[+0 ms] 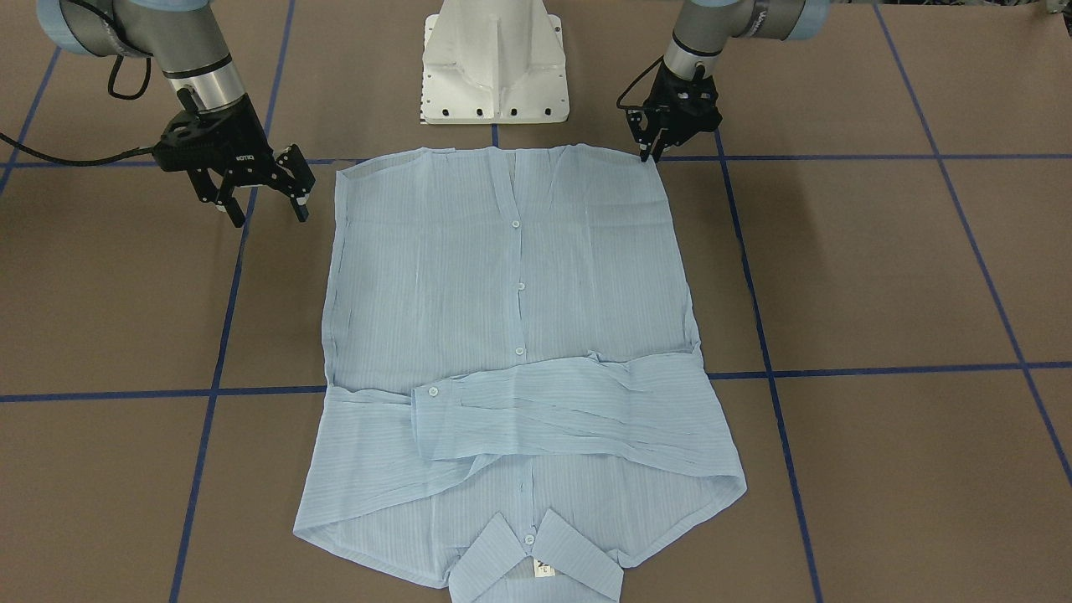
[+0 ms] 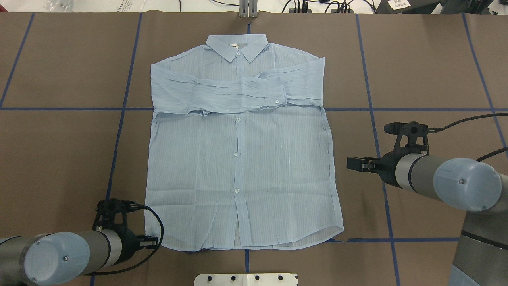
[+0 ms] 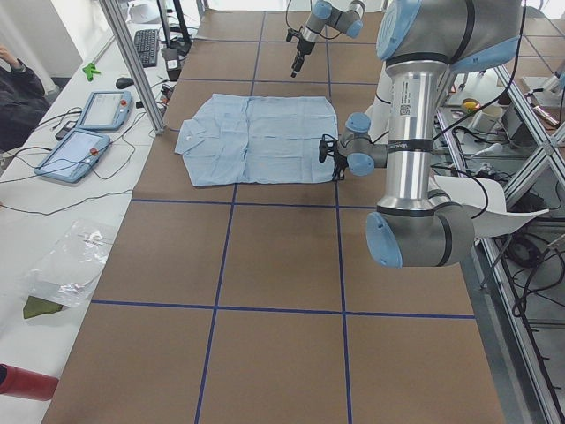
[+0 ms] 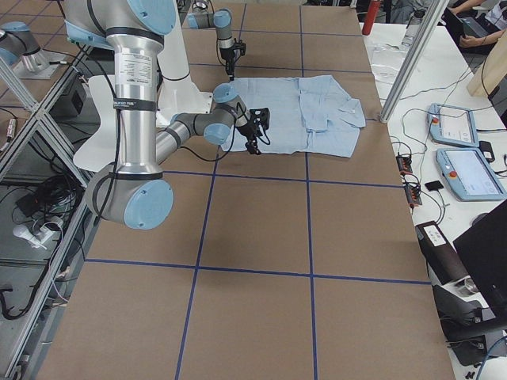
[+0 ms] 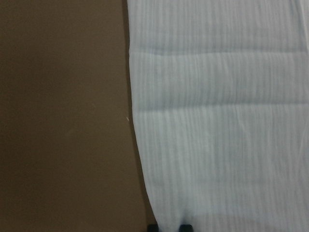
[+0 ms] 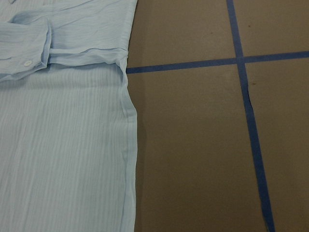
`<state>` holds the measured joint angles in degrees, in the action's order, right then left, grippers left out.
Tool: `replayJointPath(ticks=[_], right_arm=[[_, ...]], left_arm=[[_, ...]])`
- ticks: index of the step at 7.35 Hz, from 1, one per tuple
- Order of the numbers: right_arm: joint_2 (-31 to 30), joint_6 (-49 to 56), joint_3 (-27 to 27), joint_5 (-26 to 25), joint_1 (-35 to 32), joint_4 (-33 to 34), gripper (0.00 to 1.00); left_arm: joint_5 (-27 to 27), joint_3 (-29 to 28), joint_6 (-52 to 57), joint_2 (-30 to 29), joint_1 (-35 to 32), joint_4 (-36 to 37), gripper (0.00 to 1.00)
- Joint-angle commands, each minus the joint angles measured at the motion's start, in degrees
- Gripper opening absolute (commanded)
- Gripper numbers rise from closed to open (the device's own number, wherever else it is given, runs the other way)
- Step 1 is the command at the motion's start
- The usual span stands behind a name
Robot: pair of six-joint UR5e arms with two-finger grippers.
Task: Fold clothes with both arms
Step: 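Position both grippers at the hem corners and grasp the hem edges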
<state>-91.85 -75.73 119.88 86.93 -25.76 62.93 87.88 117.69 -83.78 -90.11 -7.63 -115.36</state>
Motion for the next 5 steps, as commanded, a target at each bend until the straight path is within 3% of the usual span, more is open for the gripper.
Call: replayJointPath(ticks=[1, 5], right_arm=[[0.09, -0.03, 0.00, 0.09, 0.01, 0.00, 1.00], [-0.17, -1.42, 0.09, -0.18, 0.53, -0.09, 1.00]], left_arm=[[0.01, 0.26, 0.02, 0.02, -0.28, 0.05, 0.00], [-0.08, 0.35, 0.02, -0.07, -0.72, -0.04, 0.00]])
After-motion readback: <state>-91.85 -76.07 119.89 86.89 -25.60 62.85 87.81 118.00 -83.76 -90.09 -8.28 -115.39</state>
